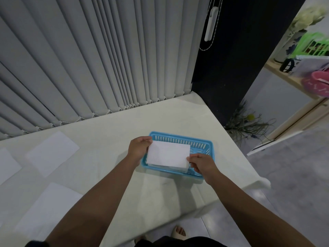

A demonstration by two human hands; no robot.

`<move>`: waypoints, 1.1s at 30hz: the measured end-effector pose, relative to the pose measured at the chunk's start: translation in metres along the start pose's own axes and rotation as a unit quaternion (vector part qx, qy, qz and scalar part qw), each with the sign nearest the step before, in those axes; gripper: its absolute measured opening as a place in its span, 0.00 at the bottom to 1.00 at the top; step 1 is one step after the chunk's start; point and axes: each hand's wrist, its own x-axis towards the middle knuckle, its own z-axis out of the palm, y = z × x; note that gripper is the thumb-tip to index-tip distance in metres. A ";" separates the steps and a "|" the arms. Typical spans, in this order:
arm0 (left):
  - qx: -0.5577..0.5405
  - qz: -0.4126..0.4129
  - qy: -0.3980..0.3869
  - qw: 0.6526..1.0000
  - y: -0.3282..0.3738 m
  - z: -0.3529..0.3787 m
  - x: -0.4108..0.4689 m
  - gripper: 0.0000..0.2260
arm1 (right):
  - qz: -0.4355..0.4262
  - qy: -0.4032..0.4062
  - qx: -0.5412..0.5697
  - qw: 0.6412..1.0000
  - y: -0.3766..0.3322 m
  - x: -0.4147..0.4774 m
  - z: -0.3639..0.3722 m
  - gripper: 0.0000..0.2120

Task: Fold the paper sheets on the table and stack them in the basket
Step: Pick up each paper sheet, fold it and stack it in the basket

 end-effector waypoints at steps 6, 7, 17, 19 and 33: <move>0.192 0.065 0.040 0.978 0.001 -0.010 0.007 0.14 | 0.026 0.037 0.025 0.999 0.006 0.007 -0.005 0.01; 0.236 0.084 0.052 0.967 -0.003 -0.011 0.007 0.14 | 0.029 0.044 0.023 0.998 0.007 0.007 -0.006 0.01; 0.473 0.123 0.046 0.871 -0.022 -0.020 0.003 0.18 | 0.032 0.070 0.067 0.995 0.002 0.005 0.003 0.05; 0.480 0.120 0.039 0.868 -0.022 -0.020 0.002 0.18 | 0.037 0.082 0.069 0.994 0.001 0.004 0.003 0.04; 0.511 0.106 0.001 0.853 -0.023 -0.021 0.003 0.19 | 0.038 0.096 0.056 0.993 -0.006 -0.001 0.011 0.04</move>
